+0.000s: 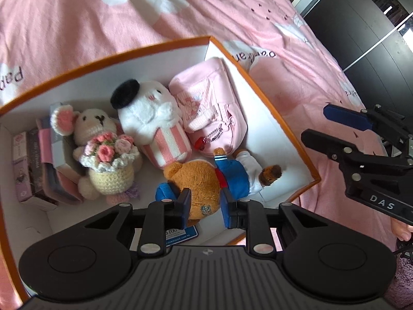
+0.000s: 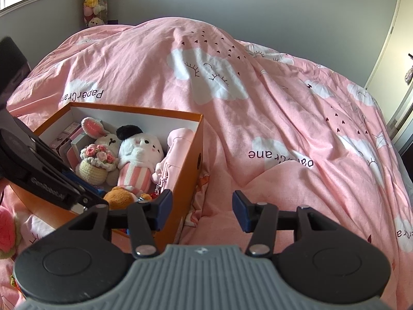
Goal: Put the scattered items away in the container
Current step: 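Withdraw both tools from the orange box toward the remaining toys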
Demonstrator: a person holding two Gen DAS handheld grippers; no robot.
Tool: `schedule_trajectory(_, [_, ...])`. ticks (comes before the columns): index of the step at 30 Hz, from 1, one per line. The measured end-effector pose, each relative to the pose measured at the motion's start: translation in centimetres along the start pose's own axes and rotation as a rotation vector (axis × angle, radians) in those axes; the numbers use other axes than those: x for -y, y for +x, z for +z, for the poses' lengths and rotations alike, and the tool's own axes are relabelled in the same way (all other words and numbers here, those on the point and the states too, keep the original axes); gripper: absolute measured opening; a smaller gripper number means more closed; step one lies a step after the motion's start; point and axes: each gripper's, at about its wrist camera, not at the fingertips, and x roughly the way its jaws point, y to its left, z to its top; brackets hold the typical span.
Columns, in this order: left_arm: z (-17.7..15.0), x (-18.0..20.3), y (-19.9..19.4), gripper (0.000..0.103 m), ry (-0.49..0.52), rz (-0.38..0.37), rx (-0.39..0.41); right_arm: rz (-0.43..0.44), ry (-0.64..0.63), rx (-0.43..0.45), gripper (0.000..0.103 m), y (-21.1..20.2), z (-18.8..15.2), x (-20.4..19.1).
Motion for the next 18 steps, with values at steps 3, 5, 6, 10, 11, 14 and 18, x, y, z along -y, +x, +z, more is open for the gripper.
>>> schedule_trajectory(3, [-0.6,0.4,-1.9,0.027,0.004,0.027,0.034,-0.006,-0.013,0.014,0.055,-0.9,0.0,-0.5])
schedule_trajectory(5, [-1.1,0.5,-3.0,0.027,0.003,0.043,0.049,-0.003,-0.021,0.021,0.055,-1.6,0.1,-0.9])
schedule_trajectory(6, [-1.4,0.7,-3.6,0.027,0.005,0.052,0.055,-0.001,-0.025,0.025,0.055,-1.9,0.2,-1.1])
schedule_trajectory(10, [-2.9,1.4,-5.5,0.027,0.026,0.108,0.079,0.019,-0.044,0.041,0.055,-3.4,0.3,-2.2])
schedule_trajectory(11, [-3.3,1.5,-6.0,0.027,0.029,0.120,0.087,0.028,-0.048,0.042,0.055,-3.7,0.3,-2.5])
schedule_trajectory(14, [-4.3,1.9,-7.2,0.027,0.034,0.154,0.111,0.064,-0.056,0.044,0.055,-4.7,0.2,-3.6])
schedule_trajectory(18, [-5.8,2.7,-8.8,0.027,0.045,0.234,0.146,0.115,-0.062,0.033,0.055,-5.4,-0.2,-5.2])
